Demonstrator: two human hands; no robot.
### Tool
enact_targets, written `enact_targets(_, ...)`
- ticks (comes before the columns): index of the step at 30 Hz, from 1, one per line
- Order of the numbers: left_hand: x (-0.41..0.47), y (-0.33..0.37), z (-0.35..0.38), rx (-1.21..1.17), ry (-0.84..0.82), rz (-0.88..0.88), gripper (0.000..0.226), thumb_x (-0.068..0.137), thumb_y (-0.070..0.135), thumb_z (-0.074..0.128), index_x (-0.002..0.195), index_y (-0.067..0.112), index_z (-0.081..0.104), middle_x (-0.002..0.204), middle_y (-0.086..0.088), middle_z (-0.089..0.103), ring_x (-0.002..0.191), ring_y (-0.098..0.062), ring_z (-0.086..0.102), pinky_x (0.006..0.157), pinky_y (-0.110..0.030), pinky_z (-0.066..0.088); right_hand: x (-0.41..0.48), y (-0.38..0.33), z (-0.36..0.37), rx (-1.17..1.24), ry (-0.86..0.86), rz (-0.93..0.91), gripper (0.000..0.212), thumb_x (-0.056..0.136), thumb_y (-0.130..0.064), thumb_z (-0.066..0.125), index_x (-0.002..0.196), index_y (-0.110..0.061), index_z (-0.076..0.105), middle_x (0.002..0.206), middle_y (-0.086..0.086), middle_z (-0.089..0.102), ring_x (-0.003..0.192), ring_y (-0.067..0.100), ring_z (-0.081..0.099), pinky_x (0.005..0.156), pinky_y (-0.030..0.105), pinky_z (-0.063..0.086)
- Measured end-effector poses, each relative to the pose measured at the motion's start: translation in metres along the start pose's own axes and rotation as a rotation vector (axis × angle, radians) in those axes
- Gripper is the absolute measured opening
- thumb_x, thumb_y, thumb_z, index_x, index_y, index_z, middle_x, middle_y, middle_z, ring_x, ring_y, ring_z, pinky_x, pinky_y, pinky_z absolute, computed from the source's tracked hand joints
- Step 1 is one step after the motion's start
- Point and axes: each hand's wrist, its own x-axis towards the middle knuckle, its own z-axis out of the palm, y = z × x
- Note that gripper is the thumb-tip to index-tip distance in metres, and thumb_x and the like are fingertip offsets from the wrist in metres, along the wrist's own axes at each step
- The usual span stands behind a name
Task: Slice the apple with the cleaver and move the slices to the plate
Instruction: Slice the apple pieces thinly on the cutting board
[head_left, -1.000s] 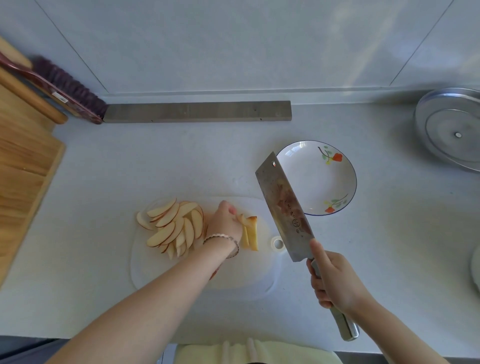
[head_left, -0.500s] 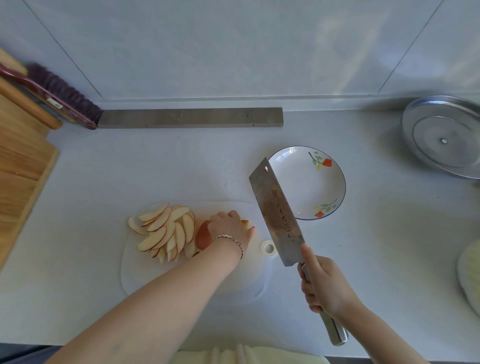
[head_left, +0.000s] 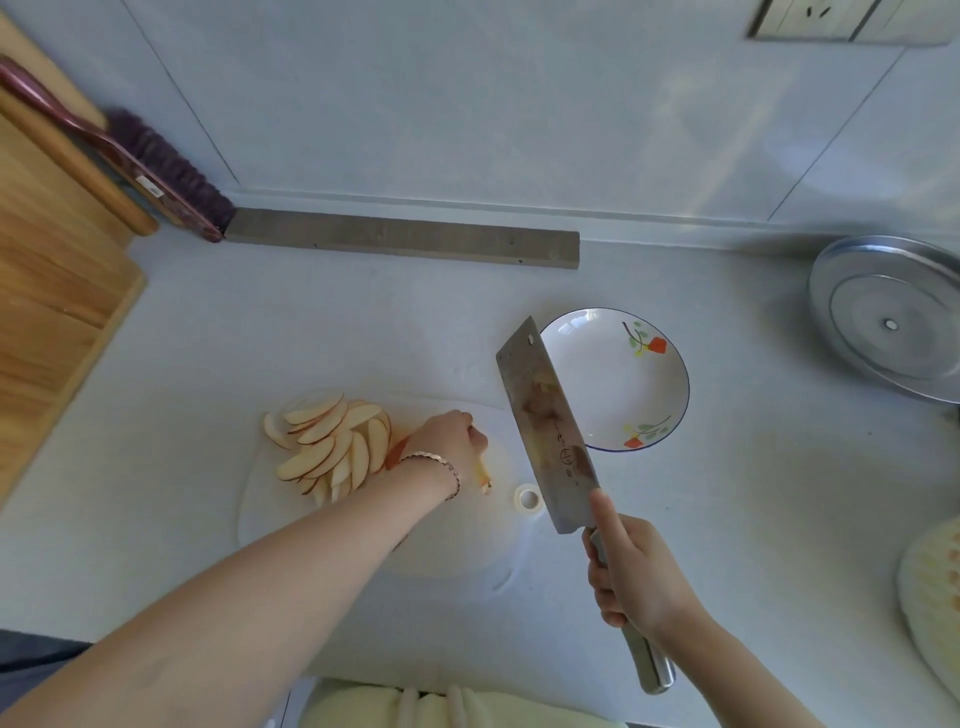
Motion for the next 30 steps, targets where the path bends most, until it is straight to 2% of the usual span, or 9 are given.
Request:
enact_targets(2, -0.007, -0.009, -0.006, -0.179, 0.074, -0.018, 0.033, 0.091, 0.014, 0.041, 0.059, 0.015, 0.034, 0.067, -0.005, 0.046, 0.073, -0.025, 0.047, 0.061, -0.028, 0.032, -0.001, -0.002, -0.001, 0.0, 0.001, -0.001, 0.051, 0.096, -0.051, 0.033, 0.06, -0.014, 0.031, 0.042, -0.004, 0.026, 0.035, 0.011, 0.022, 0.041, 0.02, 0.022)
enact_targets(5, -0.025, -0.025, -0.019, -0.458, 0.131, -0.063, 0.034, 0.092, 0.017, 0.043, 0.058, 0.017, 0.037, 0.063, -0.004, 0.047, 0.069, -0.025, 0.054, 0.064, -0.031, 0.044, 0.0, -0.009, 0.001, -0.008, -0.022, -0.016, 0.052, 0.095, -0.051, 0.034, 0.06, -0.014, 0.03, 0.041, -0.005, 0.025, 0.034, 0.011, 0.021, 0.04, 0.02, 0.02)
enact_targets(7, -0.039, -0.04, -0.027, -0.559, 0.155, -0.129, 0.033, 0.093, 0.019, 0.044, 0.06, 0.018, 0.04, 0.06, -0.002, 0.048, 0.061, -0.022, 0.055, 0.063, -0.022, 0.05, 0.001, -0.015, 0.007, -0.036, -0.049, -0.021, 0.053, 0.095, -0.052, 0.035, 0.059, -0.014, 0.03, 0.041, -0.005, 0.024, 0.034, 0.012, 0.02, 0.042, 0.02, 0.019)
enact_targets(9, -0.048, -0.048, -0.028, -0.541, 0.168, -0.173, 0.034, 0.094, 0.02, 0.044, 0.06, 0.013, 0.04, 0.056, -0.001, 0.042, 0.05, -0.012, 0.045, 0.047, -0.017, 0.037, 0.003, -0.018, 0.011, -0.063, -0.062, -0.022, 0.053, 0.095, -0.053, 0.035, 0.058, -0.014, 0.031, 0.041, -0.006, 0.024, 0.034, 0.013, 0.02, 0.042, 0.02, 0.019)
enact_targets(12, -0.066, -0.076, -0.031, -0.61, 0.246, -0.243, 0.038, 0.094, 0.021, 0.043, 0.058, 0.014, 0.034, 0.056, 0.0, 0.035, 0.05, -0.014, 0.033, 0.049, -0.026, 0.024, 0.0, -0.029, 0.03, -0.134, -0.114, -0.045, 0.054, 0.094, -0.054, 0.035, 0.057, -0.015, 0.03, 0.041, -0.005, 0.024, 0.034, 0.013, 0.02, 0.042, 0.02, 0.019)
enact_targets(14, -0.077, -0.093, -0.034, -0.655, 0.269, -0.25, 0.033, 0.094, 0.021, 0.042, 0.062, 0.011, 0.038, 0.058, -0.001, 0.039, 0.053, -0.016, 0.035, 0.05, -0.026, 0.025, -0.003, -0.035, 0.043, -0.173, -0.129, -0.066, 0.055, 0.094, -0.054, 0.036, 0.057, -0.015, 0.029, 0.041, -0.004, 0.024, 0.034, 0.013, 0.021, 0.042, 0.02, 0.019)
enact_targets(19, -0.105, -0.157, -0.058, -0.619, 0.352, -0.228, 0.023, 0.094, 0.018, 0.041, 0.075, 0.008, 0.049, 0.07, -0.007, 0.052, 0.064, -0.023, 0.045, 0.052, -0.027, 0.03, -0.016, -0.055, 0.1, -0.239, -0.181, -0.143, 0.055, 0.095, -0.054, 0.034, 0.057, -0.014, 0.032, 0.038, -0.007, 0.026, 0.033, 0.012, 0.022, 0.041, 0.019, 0.022)
enact_targets(26, -0.165, -0.311, -0.061, -0.42, 0.3, -0.457, 0.032, 0.096, 0.016, 0.036, 0.064, 0.012, 0.035, 0.059, -0.003, 0.037, 0.058, -0.021, 0.038, 0.052, -0.031, 0.024, -0.044, -0.068, 0.233, -0.305, -0.323, -0.204, 0.054, 0.095, -0.053, 0.034, 0.054, -0.017, 0.03, 0.041, -0.005, 0.024, 0.035, 0.011, 0.02, 0.041, 0.018, 0.019)
enact_targets(30, -0.198, -0.392, -0.044, -0.285, 0.213, -0.581, 0.022, 0.098, 0.018, 0.032, 0.091, 0.005, 0.048, 0.082, -0.009, 0.052, 0.087, -0.031, 0.056, 0.065, -0.03, 0.033, -0.063, -0.065, 0.309, -0.335, -0.425, -0.179, 0.054, 0.093, -0.055, 0.035, 0.055, -0.018, 0.026, 0.044, -0.003, 0.021, 0.038, 0.013, 0.016, 0.043, 0.021, 0.015)
